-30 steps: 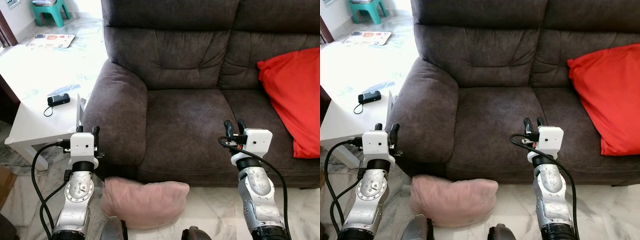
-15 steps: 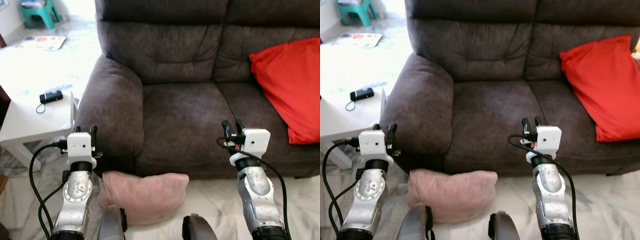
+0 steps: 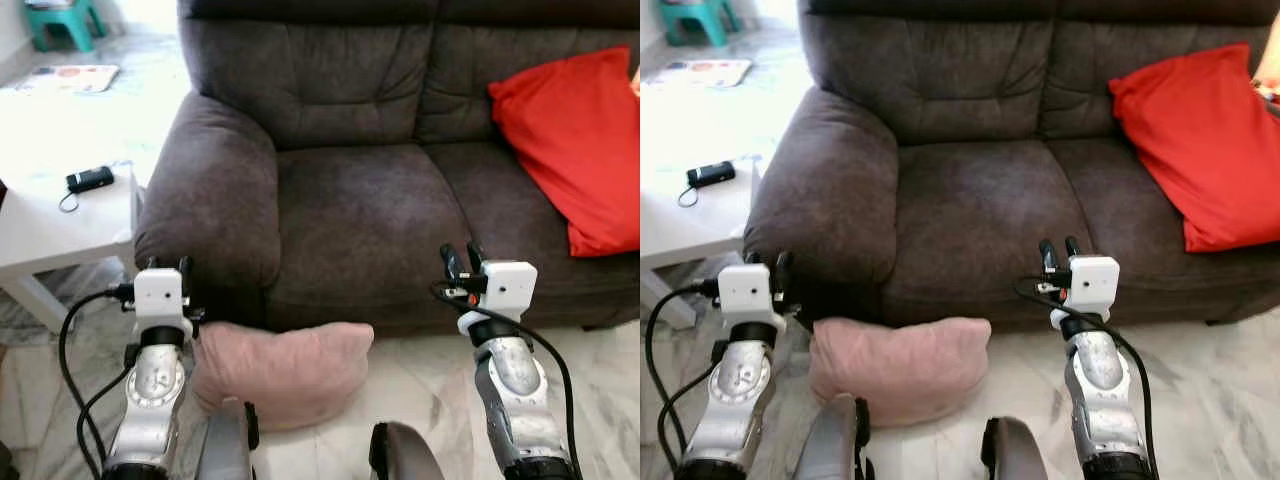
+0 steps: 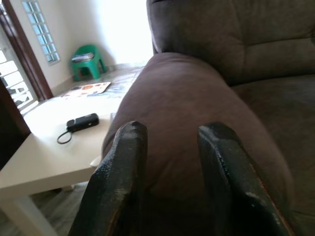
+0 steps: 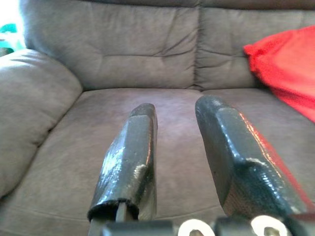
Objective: Move the pillow to the sofa from floor
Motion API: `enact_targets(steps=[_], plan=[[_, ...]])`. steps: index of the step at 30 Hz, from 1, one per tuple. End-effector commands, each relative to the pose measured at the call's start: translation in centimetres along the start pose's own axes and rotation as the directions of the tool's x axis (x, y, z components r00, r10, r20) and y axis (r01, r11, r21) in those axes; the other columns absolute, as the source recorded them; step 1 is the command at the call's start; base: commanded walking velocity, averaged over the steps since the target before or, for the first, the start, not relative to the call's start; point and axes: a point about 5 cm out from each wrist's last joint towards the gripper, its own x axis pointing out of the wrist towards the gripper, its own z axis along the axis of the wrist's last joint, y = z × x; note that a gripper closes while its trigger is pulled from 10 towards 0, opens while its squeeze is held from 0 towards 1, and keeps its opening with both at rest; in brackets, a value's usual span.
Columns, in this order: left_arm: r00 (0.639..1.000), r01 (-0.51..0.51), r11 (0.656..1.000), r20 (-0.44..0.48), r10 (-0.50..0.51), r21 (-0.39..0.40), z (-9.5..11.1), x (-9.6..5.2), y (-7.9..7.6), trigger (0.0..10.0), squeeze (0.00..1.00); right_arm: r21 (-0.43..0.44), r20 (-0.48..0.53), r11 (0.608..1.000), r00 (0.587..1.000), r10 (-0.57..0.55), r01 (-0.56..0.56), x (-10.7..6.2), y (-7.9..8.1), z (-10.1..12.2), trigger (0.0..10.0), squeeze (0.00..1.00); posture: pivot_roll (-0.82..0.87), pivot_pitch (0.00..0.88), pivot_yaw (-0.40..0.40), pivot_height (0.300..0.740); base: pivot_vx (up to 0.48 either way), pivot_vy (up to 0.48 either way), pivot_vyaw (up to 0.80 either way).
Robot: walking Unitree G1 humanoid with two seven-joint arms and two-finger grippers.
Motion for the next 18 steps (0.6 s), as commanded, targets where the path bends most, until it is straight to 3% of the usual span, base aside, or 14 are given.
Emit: enact_targets(steps=[1, 8, 18], plan=[[1.000, -0.006, 1.000, -0.012, 0.006, 0.006, -0.18, -0.17, 0.22, 10.0, 0.00, -0.005, 0.030, 1.000, 0.999, 0.015, -0.015, 0.12, 0.26, 0.60, 10.0, 0.00, -0.04, 0.112, -0.039, 0.602, 0.000, 0.000, 0.80], [1.000, -0.004, 1.000, -0.017, 0.004, 0.005, -0.31, -0.23, 0.35, 10.0, 0.00, -0.001, 0.026, 1.000, 0.999, 0.024, -0.024, -0.03, 0.37, 0.48, 10.0, 0.00, -0.04, 0.115, -0.040, 0.602, 0.000, 0.000, 0.80], [0.998, 0.051, 0.998, -0.037, -0.052, -0.021, -0.56, -0.19, -0.10, 10.0, 0.00, 0.016, 0.009, 1.000, 1.000, 0.023, -0.023, 0.04, 0.46, 0.25, 10.0, 0.00, -0.04, 0.117, -0.040, 0.602, 0.000, 0.000, 0.00]])
